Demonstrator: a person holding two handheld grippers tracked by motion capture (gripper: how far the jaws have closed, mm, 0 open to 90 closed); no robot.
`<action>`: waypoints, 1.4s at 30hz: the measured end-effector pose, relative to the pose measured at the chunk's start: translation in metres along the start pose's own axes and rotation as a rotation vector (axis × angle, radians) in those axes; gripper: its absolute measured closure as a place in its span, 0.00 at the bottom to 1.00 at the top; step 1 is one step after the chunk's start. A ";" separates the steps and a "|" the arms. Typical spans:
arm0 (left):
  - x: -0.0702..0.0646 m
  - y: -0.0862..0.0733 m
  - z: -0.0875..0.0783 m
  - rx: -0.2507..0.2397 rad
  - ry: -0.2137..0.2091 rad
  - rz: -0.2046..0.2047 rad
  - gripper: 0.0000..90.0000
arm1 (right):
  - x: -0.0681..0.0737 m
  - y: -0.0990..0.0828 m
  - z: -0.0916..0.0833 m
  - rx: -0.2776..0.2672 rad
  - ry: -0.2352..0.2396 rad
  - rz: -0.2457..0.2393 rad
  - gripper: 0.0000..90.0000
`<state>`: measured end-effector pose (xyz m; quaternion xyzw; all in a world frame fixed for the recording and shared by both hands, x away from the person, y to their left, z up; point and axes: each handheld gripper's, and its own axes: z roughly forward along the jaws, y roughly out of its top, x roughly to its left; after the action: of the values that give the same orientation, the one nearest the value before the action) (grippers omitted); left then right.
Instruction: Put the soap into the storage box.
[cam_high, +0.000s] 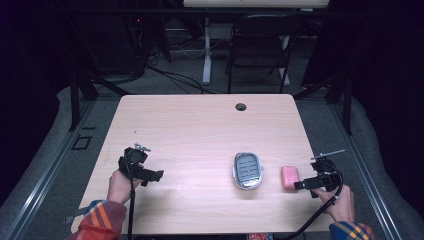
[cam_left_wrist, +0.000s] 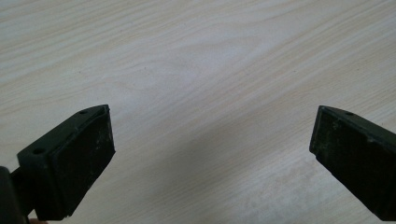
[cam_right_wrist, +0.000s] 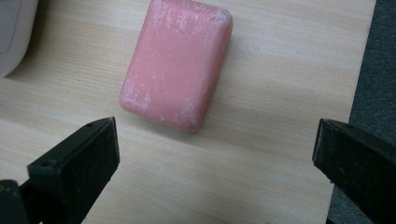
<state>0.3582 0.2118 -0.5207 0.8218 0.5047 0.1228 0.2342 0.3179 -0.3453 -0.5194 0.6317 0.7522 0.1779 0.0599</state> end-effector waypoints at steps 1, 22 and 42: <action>0.000 0.000 0.000 0.002 -0.001 0.000 0.00 | 0.000 0.000 0.000 -0.004 -0.001 0.001 0.01; -0.007 0.001 0.001 0.000 -0.005 0.041 0.00 | 0.019 0.008 0.003 0.029 -0.008 -0.040 0.01; -0.010 0.002 0.002 0.011 -0.010 0.059 0.00 | 0.030 0.020 0.010 0.101 -0.020 -0.019 0.00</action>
<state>0.3561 0.2015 -0.5214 0.8382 0.4797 0.1229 0.2285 0.3337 -0.3118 -0.5179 0.6285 0.7655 0.1328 0.0372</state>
